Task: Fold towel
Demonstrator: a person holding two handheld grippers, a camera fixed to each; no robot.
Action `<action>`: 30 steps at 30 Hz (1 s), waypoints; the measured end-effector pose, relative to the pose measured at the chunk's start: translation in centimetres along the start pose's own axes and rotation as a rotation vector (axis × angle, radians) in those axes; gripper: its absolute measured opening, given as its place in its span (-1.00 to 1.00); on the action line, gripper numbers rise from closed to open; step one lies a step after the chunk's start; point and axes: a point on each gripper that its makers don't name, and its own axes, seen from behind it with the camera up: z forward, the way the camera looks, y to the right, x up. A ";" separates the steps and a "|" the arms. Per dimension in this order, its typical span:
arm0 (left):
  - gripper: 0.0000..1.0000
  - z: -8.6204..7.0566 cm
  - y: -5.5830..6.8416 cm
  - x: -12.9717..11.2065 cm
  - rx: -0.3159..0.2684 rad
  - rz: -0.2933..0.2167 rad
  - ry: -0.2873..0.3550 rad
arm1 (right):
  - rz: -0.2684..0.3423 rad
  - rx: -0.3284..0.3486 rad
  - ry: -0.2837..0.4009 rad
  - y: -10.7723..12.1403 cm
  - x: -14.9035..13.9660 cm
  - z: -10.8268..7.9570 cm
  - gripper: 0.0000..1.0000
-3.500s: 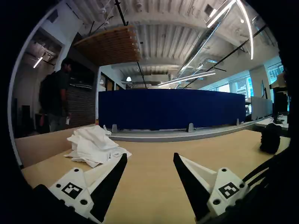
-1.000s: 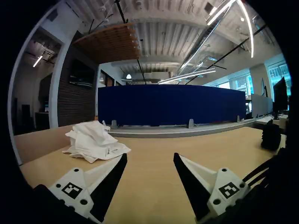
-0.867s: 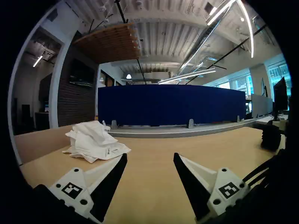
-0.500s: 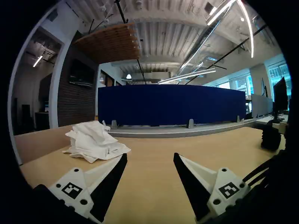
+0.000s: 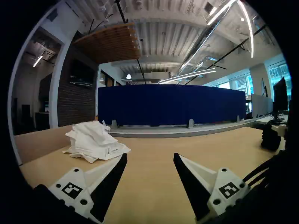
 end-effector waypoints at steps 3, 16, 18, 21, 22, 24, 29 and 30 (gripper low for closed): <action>0.83 0.0 0.0 0.0 0.000 0.000 0.000 | 0.000 0.004 0.000 0.0 0.0 0.0 1.00; 0.84 0.1 -0.1 0.0 0.000 0.000 0.000 | 0.000 0.003 -0.001 0.0 0.1 0.0 1.00; 0.83 0.1 -0.1 0.0 0.000 0.000 0.000 | 0.000 0.003 -0.001 0.0 0.2 0.0 1.00; 0.84 0.1 0.0 0.0 0.000 0.000 0.000 | 0.000 0.003 -0.002 0.0 0.2 0.0 1.00; 0.84 0.1 0.0 0.0 0.000 0.000 0.000 | 0.000 0.003 -0.002 0.0 0.2 0.0 1.00; 0.84 0.1 0.0 0.0 0.000 0.000 0.000 | 0.000 0.003 -0.002 0.0 0.2 0.0 1.00; 0.84 0.1 0.0 0.0 0.000 0.000 0.000 | 0.000 0.003 -0.001 0.0 0.3 0.0 1.00; 0.84 0.1 0.0 0.0 0.000 0.000 0.000 | 0.000 0.003 -0.002 0.0 0.3 0.0 1.00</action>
